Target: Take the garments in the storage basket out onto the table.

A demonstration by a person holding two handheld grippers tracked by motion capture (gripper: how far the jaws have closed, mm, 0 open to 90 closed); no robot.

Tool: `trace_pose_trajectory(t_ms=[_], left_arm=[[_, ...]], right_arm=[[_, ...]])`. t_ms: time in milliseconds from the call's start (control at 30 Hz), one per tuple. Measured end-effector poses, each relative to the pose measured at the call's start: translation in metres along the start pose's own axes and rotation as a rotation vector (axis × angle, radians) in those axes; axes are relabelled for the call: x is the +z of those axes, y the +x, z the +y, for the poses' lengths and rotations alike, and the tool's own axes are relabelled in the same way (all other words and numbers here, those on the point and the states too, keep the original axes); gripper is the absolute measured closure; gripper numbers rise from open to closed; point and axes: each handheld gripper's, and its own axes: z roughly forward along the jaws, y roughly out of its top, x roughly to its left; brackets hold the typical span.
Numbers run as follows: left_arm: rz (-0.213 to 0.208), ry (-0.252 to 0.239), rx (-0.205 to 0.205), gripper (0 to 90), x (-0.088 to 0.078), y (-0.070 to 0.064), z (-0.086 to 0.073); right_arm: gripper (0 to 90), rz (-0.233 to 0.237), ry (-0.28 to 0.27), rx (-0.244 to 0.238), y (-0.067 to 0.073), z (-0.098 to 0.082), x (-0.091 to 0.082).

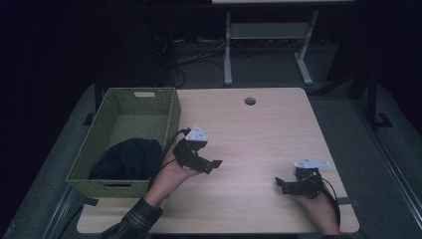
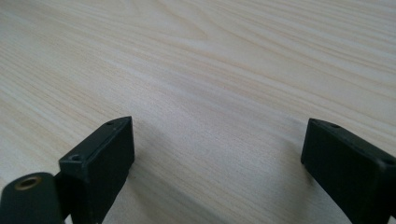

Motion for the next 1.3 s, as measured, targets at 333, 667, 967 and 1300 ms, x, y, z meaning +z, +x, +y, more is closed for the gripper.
trace_pose_trajectory(t_ms=[333, 667, 967, 1300], left_arm=[[-0.057, -0.007, -0.017, 13.9, -0.008, 0.006, 0.003], [-0.096, 0.014, -0.005, 13.7, -0.023, 0.014, 0.003], [-0.095, 0.022, -0.003, 14.4, -0.037, 0.02, 0.002], [-0.099, 0.03, -0.002, 14.4, -0.047, 0.025, 0.0]], right_arm=[[9.4, 0.0, -0.001, -0.002, 0.0, 0.0, 0.0], [9.4, 0.0, -0.001, -0.001, 0.0, 0.0, 0.0], [9.4, 0.001, 0.0, 0.003, 0.0, 0.0, 0.0], [9.4, 0.0, -0.002, 0.001, 0.0, 0.0, 0.0]])
